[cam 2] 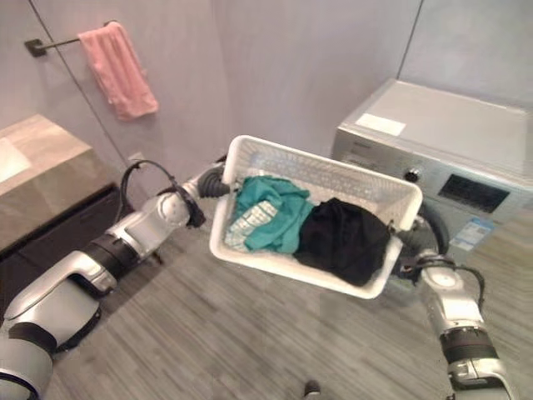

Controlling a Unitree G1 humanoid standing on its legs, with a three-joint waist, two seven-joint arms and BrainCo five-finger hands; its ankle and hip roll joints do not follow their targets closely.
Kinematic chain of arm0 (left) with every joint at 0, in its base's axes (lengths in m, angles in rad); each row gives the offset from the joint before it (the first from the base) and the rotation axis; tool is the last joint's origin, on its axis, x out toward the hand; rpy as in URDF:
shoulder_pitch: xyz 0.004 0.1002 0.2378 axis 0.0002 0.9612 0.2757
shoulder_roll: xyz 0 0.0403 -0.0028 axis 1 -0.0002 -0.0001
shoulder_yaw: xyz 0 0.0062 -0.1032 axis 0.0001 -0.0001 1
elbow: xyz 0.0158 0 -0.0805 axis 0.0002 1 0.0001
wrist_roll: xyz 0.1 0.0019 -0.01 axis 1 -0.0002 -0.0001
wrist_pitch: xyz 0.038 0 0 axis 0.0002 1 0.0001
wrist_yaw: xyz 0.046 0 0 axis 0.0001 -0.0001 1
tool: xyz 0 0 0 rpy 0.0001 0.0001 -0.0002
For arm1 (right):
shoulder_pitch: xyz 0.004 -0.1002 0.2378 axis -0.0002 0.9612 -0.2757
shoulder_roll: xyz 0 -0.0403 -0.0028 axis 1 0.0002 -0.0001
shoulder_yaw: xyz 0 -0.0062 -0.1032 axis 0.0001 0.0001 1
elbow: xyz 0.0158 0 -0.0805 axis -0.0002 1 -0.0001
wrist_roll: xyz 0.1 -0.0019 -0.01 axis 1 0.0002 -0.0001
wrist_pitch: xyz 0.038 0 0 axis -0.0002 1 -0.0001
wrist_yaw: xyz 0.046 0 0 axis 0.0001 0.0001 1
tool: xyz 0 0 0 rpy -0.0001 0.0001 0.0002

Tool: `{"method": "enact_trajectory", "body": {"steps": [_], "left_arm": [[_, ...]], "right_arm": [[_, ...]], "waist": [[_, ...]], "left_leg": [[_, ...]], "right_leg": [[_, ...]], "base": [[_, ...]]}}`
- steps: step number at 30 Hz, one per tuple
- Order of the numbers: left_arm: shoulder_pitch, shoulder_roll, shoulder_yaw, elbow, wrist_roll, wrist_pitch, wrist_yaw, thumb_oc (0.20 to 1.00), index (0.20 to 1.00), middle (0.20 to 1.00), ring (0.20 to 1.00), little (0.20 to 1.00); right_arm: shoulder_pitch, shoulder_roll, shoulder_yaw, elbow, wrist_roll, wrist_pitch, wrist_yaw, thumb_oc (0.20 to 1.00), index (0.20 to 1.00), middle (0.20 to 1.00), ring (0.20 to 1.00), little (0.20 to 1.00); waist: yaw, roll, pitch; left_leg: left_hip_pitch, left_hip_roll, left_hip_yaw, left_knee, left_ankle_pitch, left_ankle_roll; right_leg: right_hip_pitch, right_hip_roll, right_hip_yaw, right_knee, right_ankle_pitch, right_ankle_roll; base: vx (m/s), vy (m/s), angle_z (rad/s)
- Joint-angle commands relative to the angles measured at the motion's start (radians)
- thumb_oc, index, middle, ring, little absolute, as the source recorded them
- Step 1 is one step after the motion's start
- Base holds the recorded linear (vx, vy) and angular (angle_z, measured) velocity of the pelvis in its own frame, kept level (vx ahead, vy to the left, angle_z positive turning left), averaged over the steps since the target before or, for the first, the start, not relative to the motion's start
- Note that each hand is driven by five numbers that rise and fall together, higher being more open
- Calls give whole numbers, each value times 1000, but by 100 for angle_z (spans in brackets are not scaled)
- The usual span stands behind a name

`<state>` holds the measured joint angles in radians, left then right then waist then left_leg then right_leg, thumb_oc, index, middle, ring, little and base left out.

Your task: Grab the laundry basket,head to the washer,open it,put in the laundry and shut it.

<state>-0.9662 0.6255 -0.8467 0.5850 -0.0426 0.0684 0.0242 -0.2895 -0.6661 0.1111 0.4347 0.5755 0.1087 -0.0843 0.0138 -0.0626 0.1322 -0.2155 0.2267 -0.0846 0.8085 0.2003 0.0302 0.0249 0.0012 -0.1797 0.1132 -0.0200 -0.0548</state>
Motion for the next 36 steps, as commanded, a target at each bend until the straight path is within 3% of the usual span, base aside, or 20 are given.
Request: {"method": "enact_trajectory", "body": {"steps": [1,2,3,4,5,7,8,9,10,12,14,16,18,21,36], "left_arm": [[-148,-55,34,-116,-47,-99,24,200,200,200,200,200],[-154,-60,32,-119,-51,-96,21,200,200,200,200,200],[-163,-59,29,-123,-56,-92,19,200,200,200,200,200],[-164,-65,32,-123,-54,-94,15,200,200,200,200,200],[-163,-65,32,-123,-54,-94,15,200,200,200,200,200],[-173,-77,31,-117,-51,-95,16,200,200,200,200,200],[-173,-77,31,-116,-51,-95,16,200,200,200,200,200],[-177,-90,27,-110,-55,-98,15,200,200,200,200,200],[-177,-91,27,-109,-56,-99,15,200,200,200,200,200],[-186,-90,20,-110,-57,-103,22,200,200,200,200,200],[-215,-78,12,-104,-55,-109,32,200,200,200,200,200],[-226,-85,7,-97,-50,-118,35,200,200,200,200,200],[-227,-90,1,-96,-48,-119,35,200,200,200,200,200],[-228,-109,-7,-71,-47,-120,32,200,200,200,200,200],[-271,-137,-33,-34,-72,-129,33,200,200,200,200,200]], "right_arm": [[-150,-38,16,-149,25,-101,27,200,200,200,200,200],[-146,-38,10,-151,26,-102,22,200,200,200,200,200],[-140,-38,4,-157,26,-97,20,200,200,200,200,200],[-129,-34,3,-170,17,-89,24,200,200,200,200,200],[-127,-34,3,-171,17,-88,24,200,200,200,200,200],[-135,-29,6,-177,3,-86,24,200,200,200,200,200],[-136,-29,7,-176,3,-86,24,200,200,200,200,200],[-152,-23,8,-181,-11,-94,14,200,200,200,200,200],[-152,-23,8,-181,-11,-94,14,200,200,200,200,200],[-165,-22,0,-191,-17,-106,3,200,200,200,200,200],[-182,-39,-12,-201,-28,-119,-6,200,200,200,200,200],[-190,-52,-18,-201,-23,-121,-6,200,200,200,200,200],[-191,-64,-28,-208,-25,-124,-7,200,200,200,200,200],[-217,-116,-66,-210,-61,-129,-33,200,200,200,200,200],[-367,-215,-10,-61,-52,-133,-62,200,200,200,200,200]], "waist": [[4,31,-11],[3,27,1],[7,31,0],[17,35,2],[16,34,1],[28,36,-2],[28,30,0],[37,37,-1],[37,34,0],[49,38,-6],[54,43,-18],[43,58,-40],[43,61,-54],[35,67,-82],[26,69,-88]], "left_leg": [[61,36,63,65,-101,-9],[20,64,92,84,-85,-5],[-4,47,103,76,-101,-10],[-43,-24,98,37,-127,-26],[-43,-27,98,35,-126,-26],[-66,-70,96,-101,-119,-47],[-58,-75,100,-112,-115,-46],[-66,-99,80,-214,-120,-57],[-60,-103,82,-222,-116,-57],[-52,-138,32,-324,-115,-67],[11,-187,-71,-446,-145,-74],[109,-173,-62,-571,-157,-74],[131,-168,-50,-588,-151,-78],[209,-167,-4,-655,-193,-58],[240,-163,39,-680,-205,-47]], "right_leg": [[71,-40,8,-65,-37,56],[83,-28,-11,-76,-35,42],[95,-22,-17,-83,-41,41],[110,-18,-19,-81,-49,47],[110,-20,-20,-81,-50,47],[119,-14,-30,-69,-64,52],[121,-20,-29,-67,-66,53],[133,-17,-28,-59,-77,59],[134,-21,-28,-58,-78,59],[143,-23,-18,-50,-89,69],[152,-30,17,-43,-104,83],[156,-33,24,-50,-107,97],[163,-44,30,-55,-107,103],[169,-76,43,-44,-112,122],[179,-95,43,-72,-104,143]], "base": [[51,-250,4],[14,-153,11],[126,-182,20],[142,-56,31],[149,-46,50],[156,-26,31],[216,30,10],[112,35,6],[163,70,3],[171,108,-14],[205,162,-18],[145,140,-28],[126,132,-65],[115,172,-35],[6,22,-8]]}}
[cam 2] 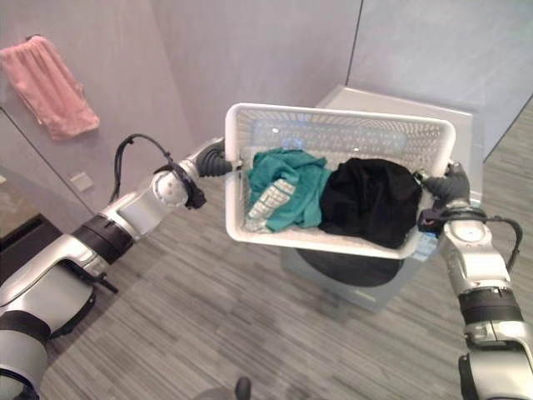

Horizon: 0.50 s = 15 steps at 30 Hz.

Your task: Grab the laundry basket,head to the washer,open it,put in the laundry and shut it.

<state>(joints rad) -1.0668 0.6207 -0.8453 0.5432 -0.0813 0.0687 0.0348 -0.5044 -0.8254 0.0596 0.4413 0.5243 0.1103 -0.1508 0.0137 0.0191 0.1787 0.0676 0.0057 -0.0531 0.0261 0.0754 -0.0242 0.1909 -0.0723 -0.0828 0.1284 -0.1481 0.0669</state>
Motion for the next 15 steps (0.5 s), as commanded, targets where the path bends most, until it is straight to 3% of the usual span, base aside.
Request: {"method": "enact_trajectory", "body": {"steps": [1,6,8,9,11,12,14,15], "left_arm": [[-195,-140,-46,10,-33,-133,27,200,200,200,200,200],[-254,-143,-80,29,-35,-138,35,200,200,200,200,200],[-262,-130,-80,19,-33,-137,32,200,200,200,200,200],[-270,-121,-77,11,-31,-135,31,200,200,200,200,200],[-271,-121,-78,11,-31,-134,31,200,200,200,200,200],[-270,-119,-68,-4,-39,-131,30,200,200,200,200,200],[-265,-115,-64,-18,-47,-129,30,200,200,200,200,200],[-269,-114,-65,-26,-46,-128,30,200,200,200,200,200]], "right_arm": [[-172,-72,47,-47,3,-136,-3,200,200,200,200,200],[-231,-108,89,-1,30,-138,-5,200,200,200,200,200],[-222,-130,81,-10,36,-138,-6,200,200,200,200,200],[-212,-138,73,-22,38,-138,-6,200,200,200,200,200],[-210,-138,70,-24,37,-137,-5,200,200,200,200,200],[-198,-133,63,-56,35,-137,-4,200,200,200,200,200],[-169,-117,48,-94,29,-135,-2,200,200,200,200,200],[-147,-96,49,-132,14,-129,8,200,200,200,200,200]], "waist": [[23,-13,-132],[7,-17,-120],[-1,-21,-100],[-5,-26,-77],[-9,-21,-79],[-10,-22,-50],[-12,-20,-45],[-1,-23,-47]], "left_leg": [[-48,61,5,101,-70,4],[-94,81,-19,109,-30,-20],[-147,92,-22,195,-3,-31],[-205,94,-25,295,40,-36],[-218,97,-35,322,19,-39],[-283,86,-38,447,56,-30],[-329,92,-24,450,49,-23],[-343,92,-25,370,23,-23]], "right_leg": [[10,-16,-54,-90,26,18],[-2,14,-56,-105,26,1],[-3,25,-55,-100,20,-19],[0,34,-54,-96,16,-35],[1,40,-58,-94,9,-35],[8,46,-61,-85,1,-54],[19,54,-75,-86,-14,-58],[28,46,-77,-88,-24,-48]], "base": [[-21,-43,-7],[-40,-89,3],[-75,-154,23],[-47,-108,20],[-18,-62,25],[7,-65,29],[116,-9,26],[248,95,29]]}}
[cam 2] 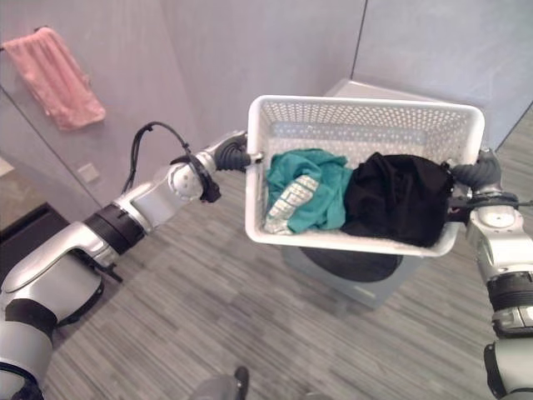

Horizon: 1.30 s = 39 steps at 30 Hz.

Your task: Grab the laundry basket,head to the washer,open it,put in the laundry and shut it.

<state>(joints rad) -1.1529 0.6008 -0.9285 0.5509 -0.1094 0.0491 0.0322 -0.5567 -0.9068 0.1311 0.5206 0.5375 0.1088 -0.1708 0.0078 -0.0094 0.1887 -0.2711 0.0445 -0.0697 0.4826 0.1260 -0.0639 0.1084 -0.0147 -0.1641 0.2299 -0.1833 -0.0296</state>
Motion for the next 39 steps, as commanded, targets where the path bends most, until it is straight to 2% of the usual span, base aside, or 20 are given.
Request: {"method": "enact_trajectory", "body": {"steps": [1,2,3,5,6,8,9,10,14,16,17,18,19,20,21,25,28,29,36,39], "left_arm": [[-178,-87,16,-36,-16,-109,32,200,200,200,200,200],[-169,-82,15,-36,-13,-109,32,200,200,200,200,200],[-167,-82,14,-37,-12,-109,32,200,200,200,200,200],[-169,-64,5,-29,-6,-108,33,200,200,200,200,200],[-167,-57,7,-20,-5,-110,35,200,200,200,200,200],[-163,-53,10,-8,7,-115,38,200,200,200,200,200],[-163,-53,13,1,9,-117,45,200,200,200,200,200],[-157,-32,11,18,19,-117,47,200,200,200,200,200],[-144,-3,15,17,17,-111,50,200,200,200,200,200],[-134,14,27,17,9,-108,49,200,200,200,200,200],[-135,14,24,15,5,-107,47,200,200,200,200,200],[-139,14,27,15,-1,-104,45,200,200,200,200,200],[-140,14,28,15,-1,-104,45,200,200,200,200,200],[-147,12,22,25,4,-104,42,200,200,200,200,200],[-151,7,23,30,7,-104,42,200,200,200,200,200],[-161,8,25,33,17,-112,41,200,200,200,200,200],[-171,8,21,35,21,-116,39,200,200,200,200,200],[-173,4,20,35,13,-116,38,200,200,200,200,200],[-156,-31,29,42,3,-118,50,200,200,200,200,200],[-139,-35,36,30,7,-118,48,200,200,200,200,200]], "right_arm": [[-85,-2,-21,-226,-9,-126,33,200,200,200,200,200],[-75,18,-13,-235,-15,-127,38,200,200,200,200,200],[-73,20,-14,-236,-17,-127,38,200,200,200,200,200],[-62,54,-2,-249,-22,-124,51,200,200,200,200,200],[-58,67,2,-253,-21,-121,62,200,200,200,200,200],[-63,92,16,-249,-31,-115,72,200,200,200,200,200],[-79,111,34,-241,-44,-116,66,200,200,200,200,200],[-105,146,65,-218,-55,-109,75,200,200,200,200,200],[-144,186,101,-166,-73,-95,76,200,200,200,200,200],[-164,191,119,-137,-82,-86,78,200,200,200,200,200],[-173,186,123,-131,-86,-84,79,200,200,200,200,200],[-197,166,128,-106,-92,-80,77,200,200,200,200,200],[-200,165,130,-105,-92,-81,77,200,200,200,200,200],[-223,146,130,-68,-95,-79,70,200,200,200,200,200],[-234,143,131,-51,-95,-81,66,200,200,200,200,200],[-247,135,123,-18,-94,-84,59,200,200,200,200,200],[-248,138,132,-10,-91,-79,68,200,200,200,200,200],[-242,141,138,-8,-89,-72,74,200,200,200,200,200],[-155,124,91,-74,-61,-88,75,200,200,200,200,200],[-112,127,62,-95,-51,-91,79,200,200,200,200,200]], "waist": [[16,7,-60],[34,7,-60],[34,4,-62],[51,5,-71],[55,12,-86],[64,14,-109],[79,17,-130],[111,22,-157],[133,39,-148],[146,52,-153],[148,56,-153],[140,77,-151],[138,80,-151],[135,95,-148],[132,100,-146],[131,99,-144],[146,73,-160],[154,64,-178],[126,50,-182],[120,46,-183]], "left_leg": [[-3,44,-24,-152,-36,16],[-4,21,-61,-211,-34,13],[2,19,-60,-220,-31,13],[5,-14,-133,-264,-20,4],[24,-32,-142,-269,-42,12],[50,-36,-105,-257,-59,16],[71,-50,-97,-257,-80,32],[139,-84,-73,-275,-112,73],[237,-95,-22,-315,-140,122],[283,-100,9,-347,-153,135],[291,-96,22,-354,-156,135],[304,-81,29,-374,-160,133],[305,-79,28,-375,-159,132],[311,-64,35,-380,-166,124],[315,-60,32,-382,-169,122],[326,-62,27,-380,-179,115],[323,-67,34,-367,-190,104],[325,-58,36,-369,-191,95],[317,-12,-14,-412,-163,60],[318,-4,-24,-425,-156,55]], "right_leg": [[116,-14,6,-188,4,55],[123,-19,15,-181,-5,61],[123,-22,16,-179,-7,61],[131,-31,34,-153,-27,75],[139,-44,41,-141,-39,89],[149,-75,49,-108,-46,104],[148,-103,43,-84,-38,116],[114,-158,48,33,36,147],[24,-212,57,257,106,150],[-9,-266,-25,280,130,157],[-19,-288,-67,259,139,160],[-44,-312,-135,200,143,169],[-41,-309,-137,194,145,168],[-49,-340,-180,115,167,182],[-53,-346,-185,79,182,187],[-50,-342,-140,-14,230,206],[17,-320,-136,-133,226,215],[51,-295,-136,-192,225,221],[70,-216,-157,-216,156,190],[72,-202,-162,-222,148,184]], "base": [[315,144,25],[190,92,4],[181,90,-2],[233,148,-14],[317,229,-24],[330,263,-54],[486,420,-79],[463,415,-80],[228,213,-87],[169,165,-44],[103,73,-57],[53,11,-37],[54,-36,-10],[44,-60,6],[42,-57,2],[61,-72,-1],[95,-165,-4],[106,-208,-8],[26,-158,2],[-3,-89,9]]}}
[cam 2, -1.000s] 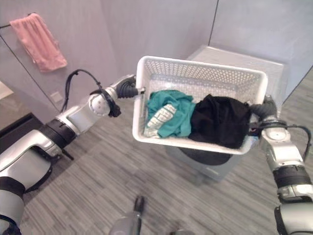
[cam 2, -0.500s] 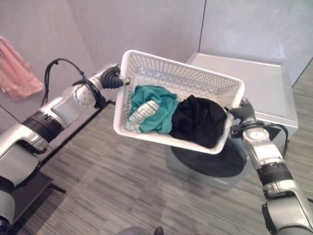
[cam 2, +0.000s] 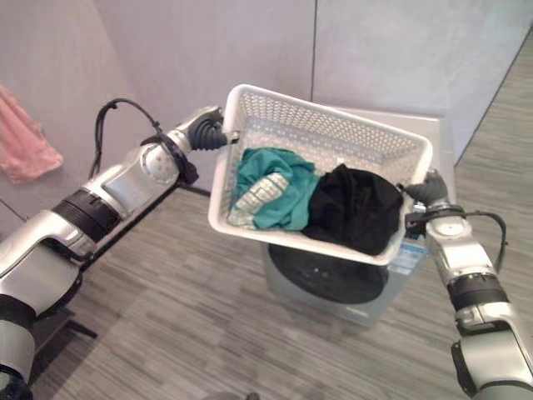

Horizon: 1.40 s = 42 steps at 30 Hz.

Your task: Grab the laundry basket,head to the washer,open it,put in the laundry and shut it.

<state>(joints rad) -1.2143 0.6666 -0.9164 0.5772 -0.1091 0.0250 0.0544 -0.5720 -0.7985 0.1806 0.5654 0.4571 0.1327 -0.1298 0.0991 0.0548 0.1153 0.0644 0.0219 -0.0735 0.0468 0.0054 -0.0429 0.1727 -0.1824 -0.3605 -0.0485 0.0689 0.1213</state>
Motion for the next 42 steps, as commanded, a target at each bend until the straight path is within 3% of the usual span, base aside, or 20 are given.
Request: {"method": "enact_trajectory", "body": {"steps": [1,17,42], "left_arm": [[-68,-104,30,-4,9,-92,26,200,200,200,200,200],[-37,-115,52,9,19,-86,35,200,200,200,200,200],[-18,-108,61,38,33,-84,43,200,200,200,200,200]], "right_arm": [[-70,22,-1,-151,38,-122,38,200,200,200,200,200],[-22,22,-33,-165,23,-142,26,200,200,200,200,200],[51,56,-110,-177,25,-195,-14,200,200,200,200,200]], "waist": [[25,-22,-108],[23,-38,-110],[24,-33,-111]], "left_leg": [[-18,24,-26,5,-34,31],[-7,53,-51,-46,-15,18],[3,47,-60,-60,-22,21]], "right_leg": [[9,-23,37,49,-111,27],[22,18,27,17,-127,9],[32,16,19,5,-130,12]], "base": [[-7,-54,-2],[-5,-24,4],[0,4,1]]}}
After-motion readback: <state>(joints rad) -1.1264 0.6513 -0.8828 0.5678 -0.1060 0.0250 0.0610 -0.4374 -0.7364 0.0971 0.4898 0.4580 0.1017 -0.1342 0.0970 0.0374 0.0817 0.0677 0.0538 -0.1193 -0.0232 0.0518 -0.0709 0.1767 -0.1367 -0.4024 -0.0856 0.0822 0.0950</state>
